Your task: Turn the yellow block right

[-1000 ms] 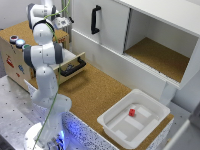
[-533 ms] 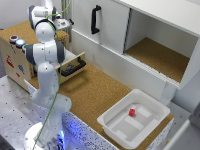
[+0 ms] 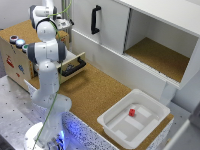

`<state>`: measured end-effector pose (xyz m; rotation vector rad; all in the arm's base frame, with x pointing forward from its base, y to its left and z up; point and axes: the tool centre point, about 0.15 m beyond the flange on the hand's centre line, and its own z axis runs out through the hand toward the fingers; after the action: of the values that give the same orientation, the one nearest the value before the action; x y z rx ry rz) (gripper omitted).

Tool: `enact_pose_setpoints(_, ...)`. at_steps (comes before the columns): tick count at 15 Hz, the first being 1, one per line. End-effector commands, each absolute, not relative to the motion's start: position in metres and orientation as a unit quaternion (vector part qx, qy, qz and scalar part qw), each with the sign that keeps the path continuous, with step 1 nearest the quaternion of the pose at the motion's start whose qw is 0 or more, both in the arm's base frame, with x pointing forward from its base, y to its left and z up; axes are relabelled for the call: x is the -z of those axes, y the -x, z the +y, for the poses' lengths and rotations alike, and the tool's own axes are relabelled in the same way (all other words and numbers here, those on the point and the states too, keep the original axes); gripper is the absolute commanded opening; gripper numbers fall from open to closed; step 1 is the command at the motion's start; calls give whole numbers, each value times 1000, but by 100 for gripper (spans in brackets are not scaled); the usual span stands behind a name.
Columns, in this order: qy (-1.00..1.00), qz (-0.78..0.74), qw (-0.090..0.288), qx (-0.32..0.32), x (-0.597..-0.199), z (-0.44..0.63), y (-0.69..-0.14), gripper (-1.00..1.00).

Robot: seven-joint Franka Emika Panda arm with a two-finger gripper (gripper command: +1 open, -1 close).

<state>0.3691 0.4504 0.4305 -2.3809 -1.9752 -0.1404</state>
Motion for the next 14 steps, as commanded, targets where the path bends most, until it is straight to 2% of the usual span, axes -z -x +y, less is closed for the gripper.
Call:
enact_pose_setpoints(1,782,-622,-44,-24,-460,476,-378,-100)
enact_pose_setpoints(4,774,-632,-26,-22,-482,468,-369,-100)
enact_pose_setpoints(9,810,-585,15,-43,-469,466,-370,-100)
enact_pose_setpoints(10,820,-571,-2,-44,-470,472,-367,-100)
enact_pose_setpoints(12,843,-536,-10,-45,-472,484,-362,-100)
enact_pose_setpoints(14,873,-481,-40,-69,-458,497,-355,-100)
